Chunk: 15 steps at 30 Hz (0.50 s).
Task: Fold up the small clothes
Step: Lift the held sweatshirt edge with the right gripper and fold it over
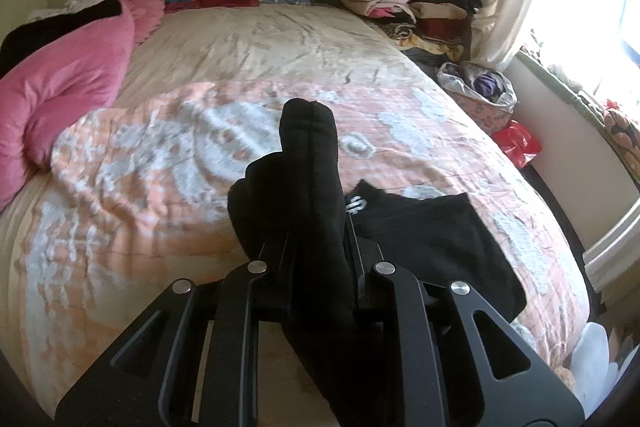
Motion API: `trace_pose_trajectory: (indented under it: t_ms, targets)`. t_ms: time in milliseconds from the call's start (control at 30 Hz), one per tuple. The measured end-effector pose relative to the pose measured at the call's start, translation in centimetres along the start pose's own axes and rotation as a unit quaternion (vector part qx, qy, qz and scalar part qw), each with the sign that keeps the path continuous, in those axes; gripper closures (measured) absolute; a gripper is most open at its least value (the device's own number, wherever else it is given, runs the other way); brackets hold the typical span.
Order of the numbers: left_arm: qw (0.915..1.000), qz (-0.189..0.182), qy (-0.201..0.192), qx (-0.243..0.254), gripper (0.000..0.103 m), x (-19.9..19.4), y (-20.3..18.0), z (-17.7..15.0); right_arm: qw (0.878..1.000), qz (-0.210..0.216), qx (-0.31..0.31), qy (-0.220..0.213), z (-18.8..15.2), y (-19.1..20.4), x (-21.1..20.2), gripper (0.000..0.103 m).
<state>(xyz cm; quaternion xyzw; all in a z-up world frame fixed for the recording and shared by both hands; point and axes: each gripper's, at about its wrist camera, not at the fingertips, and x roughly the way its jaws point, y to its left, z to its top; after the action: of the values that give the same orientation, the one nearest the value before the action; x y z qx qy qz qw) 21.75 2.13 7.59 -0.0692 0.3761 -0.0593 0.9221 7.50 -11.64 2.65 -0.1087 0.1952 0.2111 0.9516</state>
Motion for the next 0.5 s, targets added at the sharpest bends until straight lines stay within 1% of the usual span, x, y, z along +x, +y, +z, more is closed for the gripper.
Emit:
trace_pose_trajectory:
  t_ms: [200,300,500]
  targets:
    - [0.9997,-0.015,0.011,0.016,0.091,1.4,-3.3,0.6,0.999,-0.009,0.039,0.005,-1.0,-2.7,-0.6,0.097]
    - [0.9992,-0.021,0.020,0.026,0.091,2.5,-5.3,0.8,0.998,-0.015,0.057,0.009,-1.5,-4.1,-0.8,0.097]
    - [0.9982,-0.028,0.040,0.034,0.091,5.0,-8.0,0.9,0.996,-0.027,0.088,0.020,-2.2,-6.6,-0.5,0.097]
